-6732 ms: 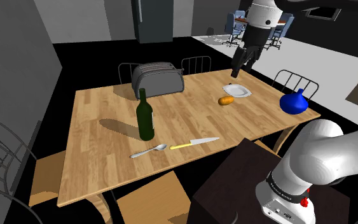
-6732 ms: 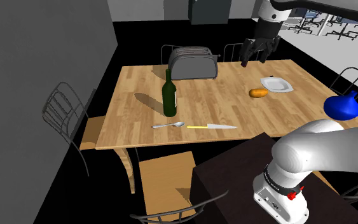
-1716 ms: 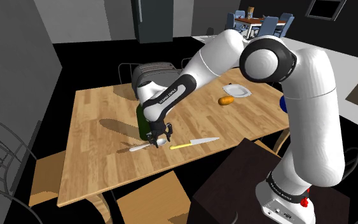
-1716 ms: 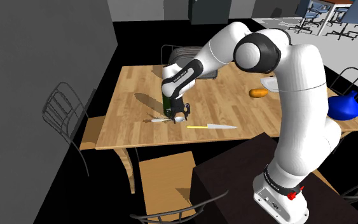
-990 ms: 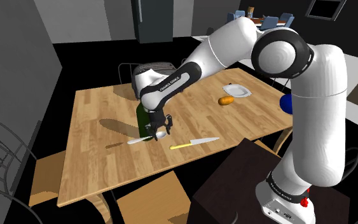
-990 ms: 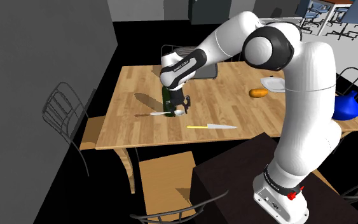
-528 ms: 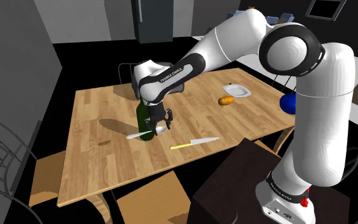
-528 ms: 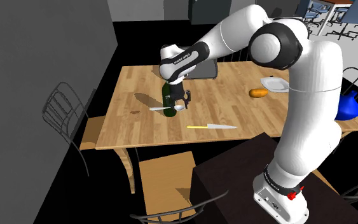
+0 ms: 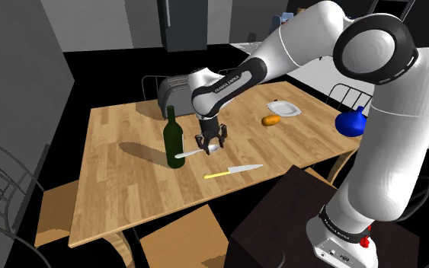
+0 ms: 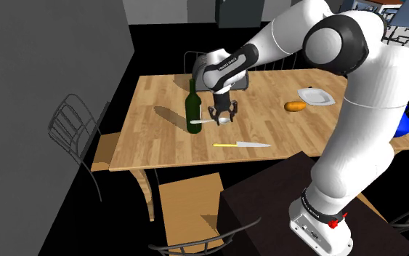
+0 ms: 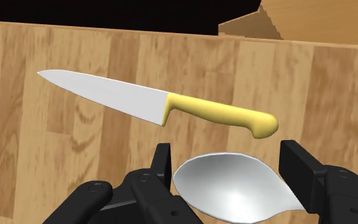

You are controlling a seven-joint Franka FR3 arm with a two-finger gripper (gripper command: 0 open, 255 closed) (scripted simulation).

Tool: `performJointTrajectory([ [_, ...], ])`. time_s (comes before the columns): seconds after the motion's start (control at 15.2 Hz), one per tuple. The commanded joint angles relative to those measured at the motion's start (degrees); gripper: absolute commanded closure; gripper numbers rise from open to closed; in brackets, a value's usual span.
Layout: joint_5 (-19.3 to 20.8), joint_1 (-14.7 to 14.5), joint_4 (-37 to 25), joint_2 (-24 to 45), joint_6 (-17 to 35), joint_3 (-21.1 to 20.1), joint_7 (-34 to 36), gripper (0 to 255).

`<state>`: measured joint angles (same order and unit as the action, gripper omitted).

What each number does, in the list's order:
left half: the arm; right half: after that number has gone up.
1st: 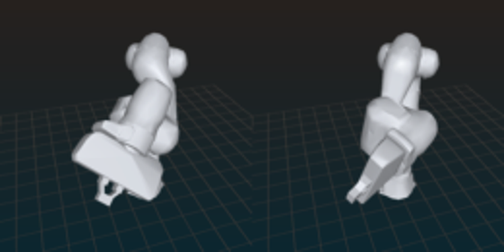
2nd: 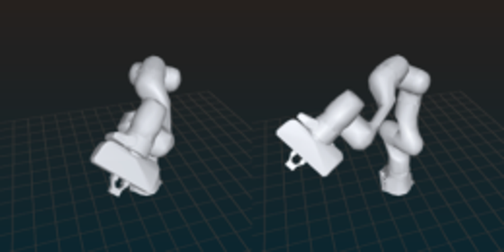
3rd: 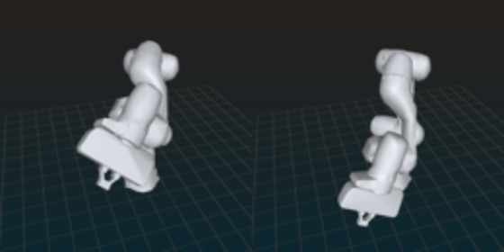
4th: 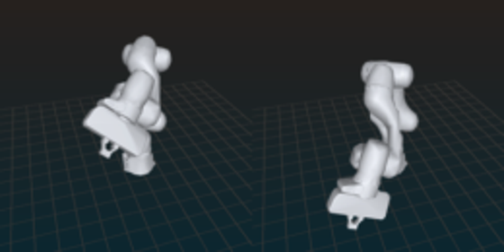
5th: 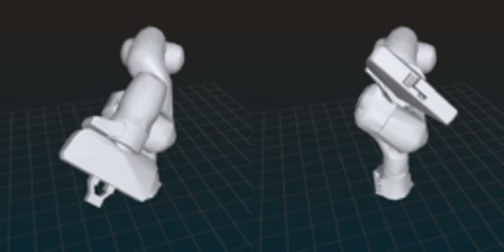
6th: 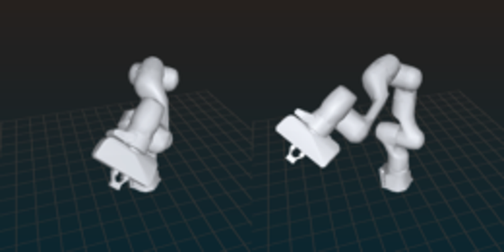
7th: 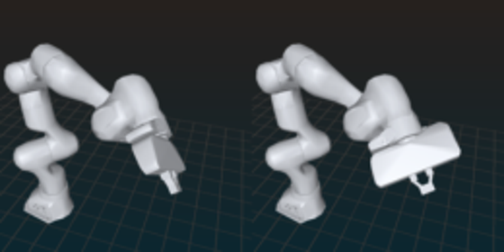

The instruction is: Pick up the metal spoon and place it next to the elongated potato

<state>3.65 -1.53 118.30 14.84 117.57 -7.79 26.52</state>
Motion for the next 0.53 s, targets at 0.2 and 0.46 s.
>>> performJointTrajectory([
  [0.2, 0.7, 3.6, 5.9, -4.2, 1.9, 2.4, -5.5, 255],
  [0.46, 1.8, 6.6, 9.6, -6.8, 3.3, 4.9, -10.3, 255],
])
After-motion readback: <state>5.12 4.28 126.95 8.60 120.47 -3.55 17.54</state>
